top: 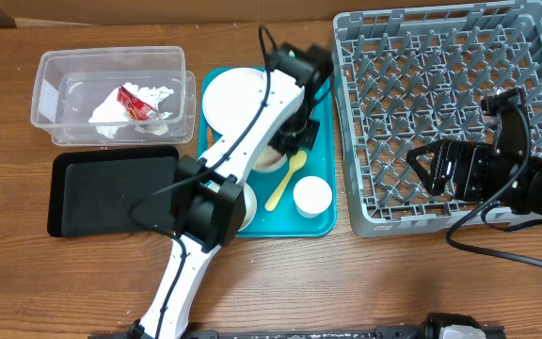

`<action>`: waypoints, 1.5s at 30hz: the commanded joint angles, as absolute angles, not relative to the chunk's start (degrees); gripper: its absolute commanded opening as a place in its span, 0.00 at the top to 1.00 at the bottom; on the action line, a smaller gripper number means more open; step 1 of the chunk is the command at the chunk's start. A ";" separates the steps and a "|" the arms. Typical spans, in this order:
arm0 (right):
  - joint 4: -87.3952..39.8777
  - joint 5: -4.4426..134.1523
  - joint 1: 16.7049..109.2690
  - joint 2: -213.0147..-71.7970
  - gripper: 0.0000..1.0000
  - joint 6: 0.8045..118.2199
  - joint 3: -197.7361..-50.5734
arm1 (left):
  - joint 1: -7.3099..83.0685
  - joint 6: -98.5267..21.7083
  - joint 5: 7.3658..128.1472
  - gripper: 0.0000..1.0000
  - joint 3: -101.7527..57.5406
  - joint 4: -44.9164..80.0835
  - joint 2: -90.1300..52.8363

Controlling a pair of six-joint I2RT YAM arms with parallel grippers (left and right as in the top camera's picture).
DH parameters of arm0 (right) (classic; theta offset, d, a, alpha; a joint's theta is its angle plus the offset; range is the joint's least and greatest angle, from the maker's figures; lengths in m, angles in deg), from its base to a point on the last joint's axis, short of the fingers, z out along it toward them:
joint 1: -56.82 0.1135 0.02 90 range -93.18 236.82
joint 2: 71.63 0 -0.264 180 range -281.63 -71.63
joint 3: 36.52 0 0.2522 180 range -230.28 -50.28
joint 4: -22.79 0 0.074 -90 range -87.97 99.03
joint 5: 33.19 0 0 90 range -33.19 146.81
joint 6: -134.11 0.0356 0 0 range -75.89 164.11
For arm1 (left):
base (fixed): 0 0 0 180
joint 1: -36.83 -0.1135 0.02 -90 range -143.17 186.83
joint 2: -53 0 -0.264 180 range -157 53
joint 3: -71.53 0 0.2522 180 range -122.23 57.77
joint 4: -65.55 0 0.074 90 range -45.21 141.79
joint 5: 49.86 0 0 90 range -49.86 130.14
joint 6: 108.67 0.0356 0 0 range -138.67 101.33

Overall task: Sort waste into correct bins and load items into the dishwasher
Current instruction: 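Carry the bowl to the black tray and tip out the rice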

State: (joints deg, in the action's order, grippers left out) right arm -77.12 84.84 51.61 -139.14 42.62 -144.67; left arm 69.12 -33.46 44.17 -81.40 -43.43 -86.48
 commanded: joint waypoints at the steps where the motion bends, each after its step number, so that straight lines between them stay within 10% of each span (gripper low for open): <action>1: -76.82 84.49 51.50 -138.90 0.00 42.35 -145.17 | 66.70 -27.45 46.31 0.96 -91.22 -45.05 -84.03; 7: -77.71 84.47 51.50 -138.90 0.00 42.35 -145.17 | 56.18 -27.16 49.20 0.96 -90.96 -45.05 -70.76; 18: -77.67 84.49 51.50 -138.90 0.00 42.35 -145.17 | 20.40 -4.94 68.70 0.96 -41.60 -42.36 -40.76; 45: -78.54 85.35 51.50 -138.90 0.00 42.38 -145.17 | 1.10 -0.70 102.14 0.96 -10.46 -6.49 -43.47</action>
State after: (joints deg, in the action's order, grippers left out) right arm -78.67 84.95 51.61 -139.14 42.59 -144.67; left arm 3.97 -1.96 97.48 -10.70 -6.21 -42.33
